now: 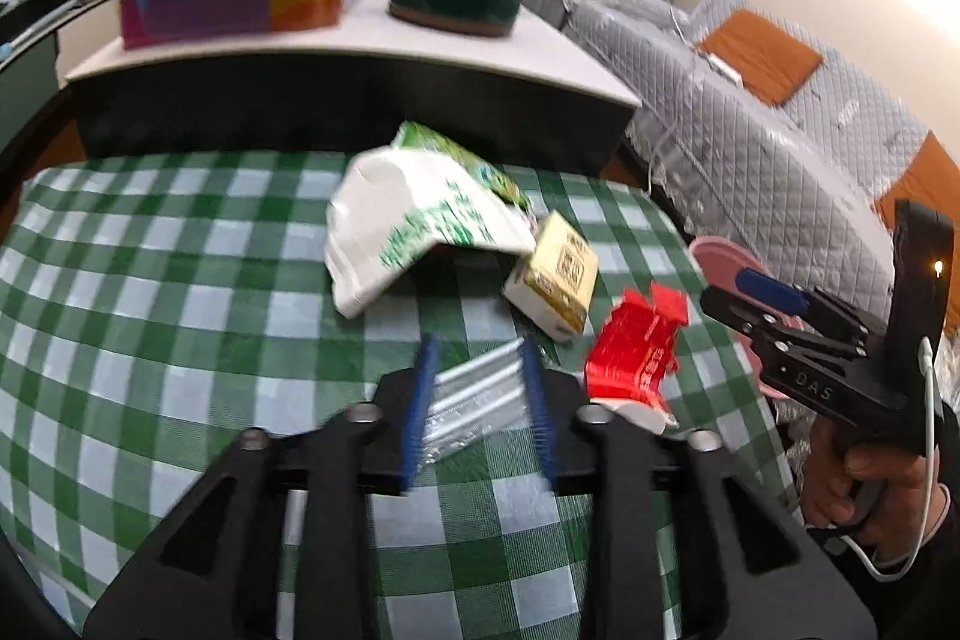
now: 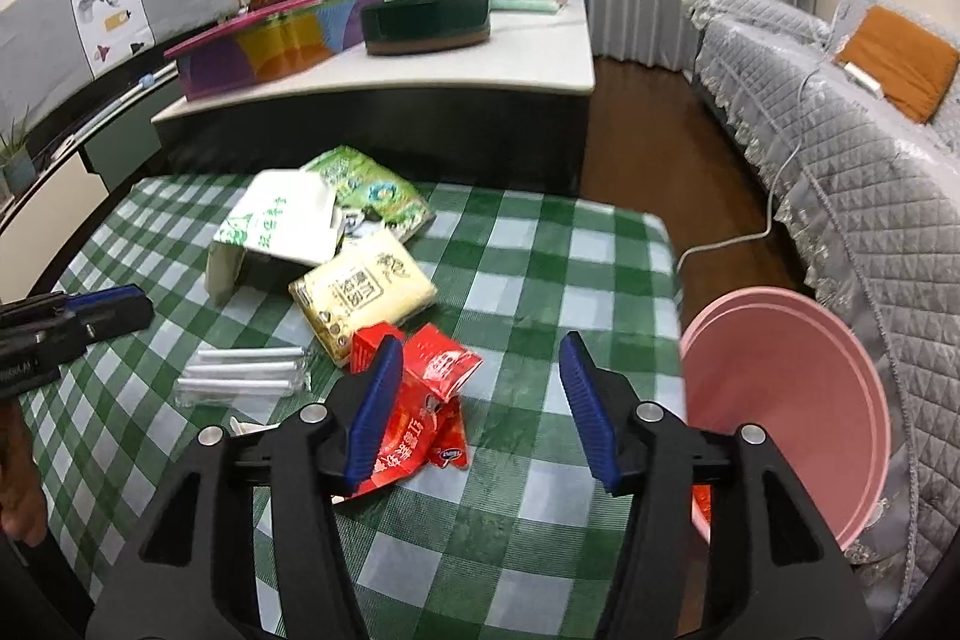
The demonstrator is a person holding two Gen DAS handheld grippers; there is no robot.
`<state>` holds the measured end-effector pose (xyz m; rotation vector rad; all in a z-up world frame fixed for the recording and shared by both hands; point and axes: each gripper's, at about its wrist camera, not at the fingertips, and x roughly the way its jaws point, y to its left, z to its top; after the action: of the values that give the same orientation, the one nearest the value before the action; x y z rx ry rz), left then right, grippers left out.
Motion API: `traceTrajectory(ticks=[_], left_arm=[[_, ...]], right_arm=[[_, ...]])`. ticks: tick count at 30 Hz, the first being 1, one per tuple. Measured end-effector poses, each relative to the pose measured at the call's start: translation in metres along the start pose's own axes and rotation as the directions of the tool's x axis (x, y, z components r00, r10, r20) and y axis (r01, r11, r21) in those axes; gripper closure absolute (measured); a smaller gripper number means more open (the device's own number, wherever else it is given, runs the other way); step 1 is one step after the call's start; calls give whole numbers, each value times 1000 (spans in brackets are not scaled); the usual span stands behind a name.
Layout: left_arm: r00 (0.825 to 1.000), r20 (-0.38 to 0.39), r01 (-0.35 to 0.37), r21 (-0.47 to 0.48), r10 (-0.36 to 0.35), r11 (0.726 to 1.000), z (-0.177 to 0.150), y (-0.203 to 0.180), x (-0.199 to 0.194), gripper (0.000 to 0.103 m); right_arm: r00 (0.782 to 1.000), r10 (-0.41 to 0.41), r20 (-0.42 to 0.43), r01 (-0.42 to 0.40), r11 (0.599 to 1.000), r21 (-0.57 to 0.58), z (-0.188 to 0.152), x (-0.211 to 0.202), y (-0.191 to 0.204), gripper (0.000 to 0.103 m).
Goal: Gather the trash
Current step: 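Grasp the red cardboard box with the right tool while the left tool grasps the clear straws, then carry the red box and straws over the pink bucket and open both tools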
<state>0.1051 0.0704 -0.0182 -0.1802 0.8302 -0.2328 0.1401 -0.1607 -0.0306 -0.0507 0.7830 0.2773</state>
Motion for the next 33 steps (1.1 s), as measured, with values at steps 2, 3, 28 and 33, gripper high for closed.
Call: traceTrajectory(ticks=[2, 3, 28, 33], left_arm=[[1000, -31, 0, 19, 0, 1000, -2, -3, 10, 63], [999, -44, -1, 30, 2, 1000, -3, -4, 15, 63], [977, -176, -100, 128, 121, 987, -14, -3, 63, 96], [984, -144, -91, 119, 107, 989, -11, -4, 55, 98]], right_arm=[[1000, 10, -22, -9, 1000, 6, -1, 9, 0, 47], [999, 17, -33, -16, 1000, 8, -2, 13, -1, 47], [985, 130, -118, -140, 987, -82, -10, 39, 21, 81], [989, 121, -86, -129, 987, -92, -8, 29, 21, 84]])
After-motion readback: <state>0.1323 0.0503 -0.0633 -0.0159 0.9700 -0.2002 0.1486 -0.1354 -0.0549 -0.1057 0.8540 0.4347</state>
